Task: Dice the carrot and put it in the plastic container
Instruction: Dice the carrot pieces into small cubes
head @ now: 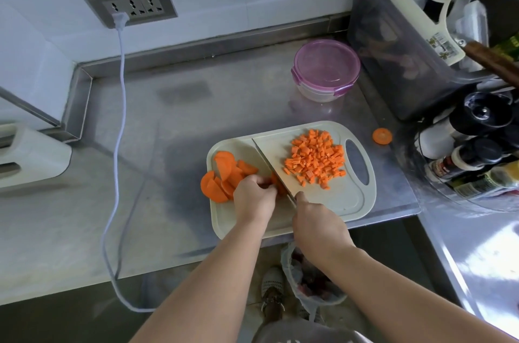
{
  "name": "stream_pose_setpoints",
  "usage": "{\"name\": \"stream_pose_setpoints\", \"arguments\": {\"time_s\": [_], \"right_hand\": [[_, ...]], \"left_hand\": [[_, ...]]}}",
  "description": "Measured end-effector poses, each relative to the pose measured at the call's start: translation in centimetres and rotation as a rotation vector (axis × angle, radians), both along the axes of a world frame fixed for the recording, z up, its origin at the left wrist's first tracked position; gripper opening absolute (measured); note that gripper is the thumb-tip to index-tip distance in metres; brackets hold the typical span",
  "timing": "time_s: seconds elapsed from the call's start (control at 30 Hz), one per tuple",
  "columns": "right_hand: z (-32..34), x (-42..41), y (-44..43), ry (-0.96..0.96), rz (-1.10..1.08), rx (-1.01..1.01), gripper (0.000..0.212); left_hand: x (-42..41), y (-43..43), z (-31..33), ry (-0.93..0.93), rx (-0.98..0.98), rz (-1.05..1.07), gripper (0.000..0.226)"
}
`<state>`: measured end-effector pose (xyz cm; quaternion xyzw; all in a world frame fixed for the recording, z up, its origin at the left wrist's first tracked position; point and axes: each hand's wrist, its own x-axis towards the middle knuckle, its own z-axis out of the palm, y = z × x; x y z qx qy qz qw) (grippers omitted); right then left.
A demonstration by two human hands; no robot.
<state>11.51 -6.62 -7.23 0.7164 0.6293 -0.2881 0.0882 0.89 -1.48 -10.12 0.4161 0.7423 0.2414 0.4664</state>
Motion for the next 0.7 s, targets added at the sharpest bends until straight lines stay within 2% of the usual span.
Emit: {"name": "stream_pose_setpoints", "arguments": {"time_s": [0.1, 0.27, 0.5, 0.7], "right_hand": [[-0.4, -0.1, 0.3, 0.005, 0.000, -0.007, 0.046], [-0.2, 0.3, 0.4, 0.057, 0.001, 0.019, 0.036], [0.9, 1.2, -0.1, 0.116, -0.034, 0.109, 0.027], [1.2, 0.8, -1.0, 0.098, 0.014, 0.080, 0.023]], "left_hand": [[0.0, 0.1, 0.1, 0.010, 0.003, 0.001, 0.007], [0.0, 0.0, 0.4, 0.025, 0.016, -0.006, 0.008], [0.2, -0.2, 0.3, -0.076, -0.005, 0.054, 0.010], [0.0, -0.4, 0.5, -0.024, 0.017, 0.017, 0.005]]}}
